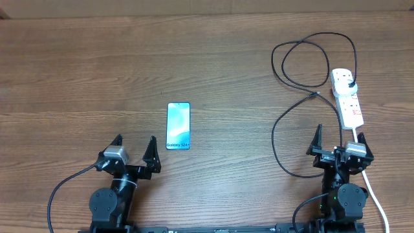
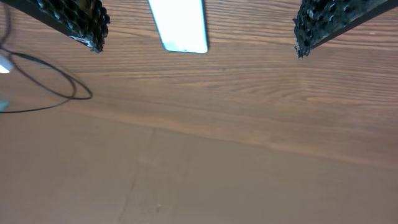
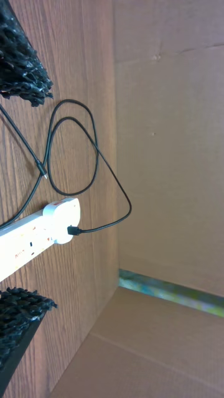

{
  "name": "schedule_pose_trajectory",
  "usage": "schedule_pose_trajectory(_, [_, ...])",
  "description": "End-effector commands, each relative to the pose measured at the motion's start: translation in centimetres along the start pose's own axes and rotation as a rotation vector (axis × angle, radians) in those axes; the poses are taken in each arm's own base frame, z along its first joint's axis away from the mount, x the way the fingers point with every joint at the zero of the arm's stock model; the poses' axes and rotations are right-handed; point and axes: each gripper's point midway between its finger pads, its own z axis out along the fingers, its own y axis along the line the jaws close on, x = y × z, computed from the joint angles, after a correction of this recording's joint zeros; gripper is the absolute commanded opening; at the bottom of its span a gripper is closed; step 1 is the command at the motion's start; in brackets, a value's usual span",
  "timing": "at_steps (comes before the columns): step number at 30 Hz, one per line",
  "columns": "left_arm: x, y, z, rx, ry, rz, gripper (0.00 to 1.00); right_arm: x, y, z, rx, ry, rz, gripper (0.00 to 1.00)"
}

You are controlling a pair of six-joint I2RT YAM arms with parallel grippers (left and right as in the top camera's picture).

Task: Plug charger to phone and switch on socket
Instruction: 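Move the left gripper forward over the Galaxy S24 phone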

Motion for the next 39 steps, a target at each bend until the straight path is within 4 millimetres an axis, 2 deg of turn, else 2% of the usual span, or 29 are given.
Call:
schedule_pose_trajectory(1, [-1.9,-1.6,-0.5,0.069,-0.027,-0.045,1.0,0.1,0.1,0.0,-0.004,-0.007,-0.007,1.0])
schedule_pose_trajectory(5, [-3.0,-2.0,-1.1,0.064,-0.013,-0.048,1.0,0.1,0.1,0.0,-0.004,-0.007,-0.007,1.0])
schedule_pose_trajectory(11, [-3.9,-2.4,-2.8,0.024,0.114,-0.066,1.0,0.1,0.1,0.0,-0.004,-0.007,-0.007,1.0])
schedule_pose_trajectory(16, [-5.4,-2.9,-2.9,0.006,0.175,-0.076,1.0,0.1,0.1,0.0,-0.004,-0.007,-0.007,1.0])
schedule_pose_trajectory(23, [-7.5,-4.3,-1.9,0.017,0.327,-0.105,1.0,0.1,0.1,0.0,-0.004,-0.007,-0.007,1.0])
schedule_pose_trajectory(32, [-10.3,-6.7,0.8,0.052,0.573,-0.174,1.0,0.1,0.1,0.0,-0.004,-0.007,-0.007,1.0])
schedule_pose_trajectory(36, [-11.1,-7.7,1.8,0.073,0.644,-0.19,1.0,0.1,0.1,0.0,-0.004,-0.006,-0.007,1.0])
schedule_pose_trajectory(39, [-11.0,-9.3,2.9,0.111,0.696,-0.172,1.0,0.1,0.1,0.0,-0.004,-0.006,-0.007,1.0])
